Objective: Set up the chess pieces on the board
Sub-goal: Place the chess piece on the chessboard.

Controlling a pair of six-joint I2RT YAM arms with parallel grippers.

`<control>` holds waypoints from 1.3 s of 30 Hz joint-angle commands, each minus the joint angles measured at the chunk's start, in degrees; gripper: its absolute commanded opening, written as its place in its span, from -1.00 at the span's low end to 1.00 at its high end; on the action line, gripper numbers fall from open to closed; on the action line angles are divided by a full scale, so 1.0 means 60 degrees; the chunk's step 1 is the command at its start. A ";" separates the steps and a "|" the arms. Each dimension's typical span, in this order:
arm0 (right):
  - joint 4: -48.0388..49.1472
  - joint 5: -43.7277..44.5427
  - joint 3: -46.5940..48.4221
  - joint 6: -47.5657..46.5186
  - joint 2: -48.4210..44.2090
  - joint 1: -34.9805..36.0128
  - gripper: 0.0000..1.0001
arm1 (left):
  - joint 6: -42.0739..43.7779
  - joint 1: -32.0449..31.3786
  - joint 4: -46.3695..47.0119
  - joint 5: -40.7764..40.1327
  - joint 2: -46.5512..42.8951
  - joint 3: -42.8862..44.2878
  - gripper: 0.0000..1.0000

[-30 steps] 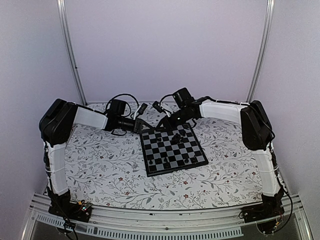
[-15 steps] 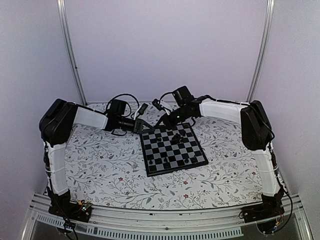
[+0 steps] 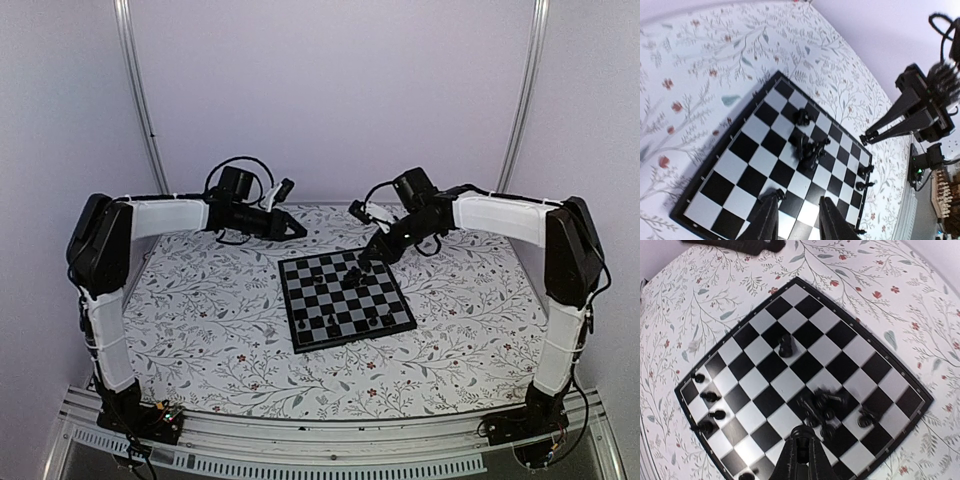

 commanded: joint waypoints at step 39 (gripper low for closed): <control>-0.2225 0.1599 -0.2278 -0.1938 -0.0634 -0.0221 -0.94 | 0.1849 -0.0938 -0.0652 -0.2853 -0.2086 -0.0083 -0.35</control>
